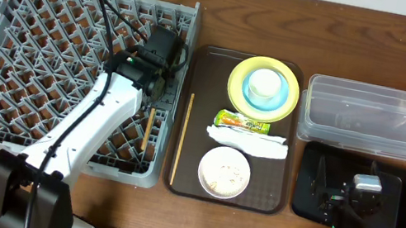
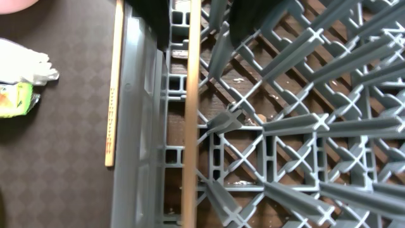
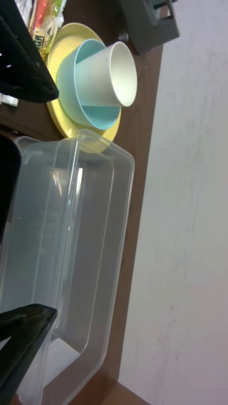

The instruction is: Sort waste into correct bins and load items into the dishwasher

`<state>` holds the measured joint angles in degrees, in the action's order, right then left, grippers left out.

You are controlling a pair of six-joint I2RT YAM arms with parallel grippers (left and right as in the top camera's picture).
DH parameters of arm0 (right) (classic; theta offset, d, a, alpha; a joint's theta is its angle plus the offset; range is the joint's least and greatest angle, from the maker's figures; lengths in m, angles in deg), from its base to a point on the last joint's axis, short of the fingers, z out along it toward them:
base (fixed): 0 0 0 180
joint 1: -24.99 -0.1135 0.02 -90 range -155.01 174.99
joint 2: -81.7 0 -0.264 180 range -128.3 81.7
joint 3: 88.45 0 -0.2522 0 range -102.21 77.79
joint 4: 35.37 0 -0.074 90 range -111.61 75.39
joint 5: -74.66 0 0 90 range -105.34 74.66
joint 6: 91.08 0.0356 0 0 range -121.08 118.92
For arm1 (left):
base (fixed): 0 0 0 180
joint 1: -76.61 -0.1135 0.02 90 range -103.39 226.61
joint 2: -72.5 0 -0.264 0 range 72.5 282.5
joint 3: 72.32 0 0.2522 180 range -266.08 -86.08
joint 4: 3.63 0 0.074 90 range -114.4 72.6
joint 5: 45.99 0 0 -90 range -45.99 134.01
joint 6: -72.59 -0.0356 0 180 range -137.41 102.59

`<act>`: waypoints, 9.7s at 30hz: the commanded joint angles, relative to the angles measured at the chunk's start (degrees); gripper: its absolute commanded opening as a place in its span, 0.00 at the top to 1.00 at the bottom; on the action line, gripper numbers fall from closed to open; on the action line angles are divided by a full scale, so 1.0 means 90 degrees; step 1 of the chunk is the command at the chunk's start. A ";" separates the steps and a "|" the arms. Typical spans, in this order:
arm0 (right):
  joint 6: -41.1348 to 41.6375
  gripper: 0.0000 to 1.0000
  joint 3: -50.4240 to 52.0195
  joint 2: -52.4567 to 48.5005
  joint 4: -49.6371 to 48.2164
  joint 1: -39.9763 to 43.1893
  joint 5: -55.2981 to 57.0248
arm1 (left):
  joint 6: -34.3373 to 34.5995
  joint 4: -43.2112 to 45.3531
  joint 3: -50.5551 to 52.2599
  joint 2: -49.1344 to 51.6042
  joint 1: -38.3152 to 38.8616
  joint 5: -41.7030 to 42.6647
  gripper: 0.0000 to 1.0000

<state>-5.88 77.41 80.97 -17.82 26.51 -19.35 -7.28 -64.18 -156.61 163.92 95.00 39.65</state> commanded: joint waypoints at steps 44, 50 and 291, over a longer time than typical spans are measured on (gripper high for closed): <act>0.0075 0.01 0.0007 0.0032 0.0029 -0.0046 0.0036 | 0.2489 0.0860 0.0770 0.1557 0.2115 -0.0600 0.79; 0.0075 0.01 0.0007 0.0034 0.0029 -0.0046 0.0036 | 0.2579 0.0964 0.0770 0.1787 0.2115 -0.0814 0.79; -0.1367 0.01 -0.8480 -0.9547 0.6142 -0.3463 -0.0816 | 0.1285 0.0678 0.0345 -0.3050 -0.0614 -0.0187 0.07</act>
<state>-18.47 1.87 -3.91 38.12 -1.66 -34.98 3.80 -58.04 -153.17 136.58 89.78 38.91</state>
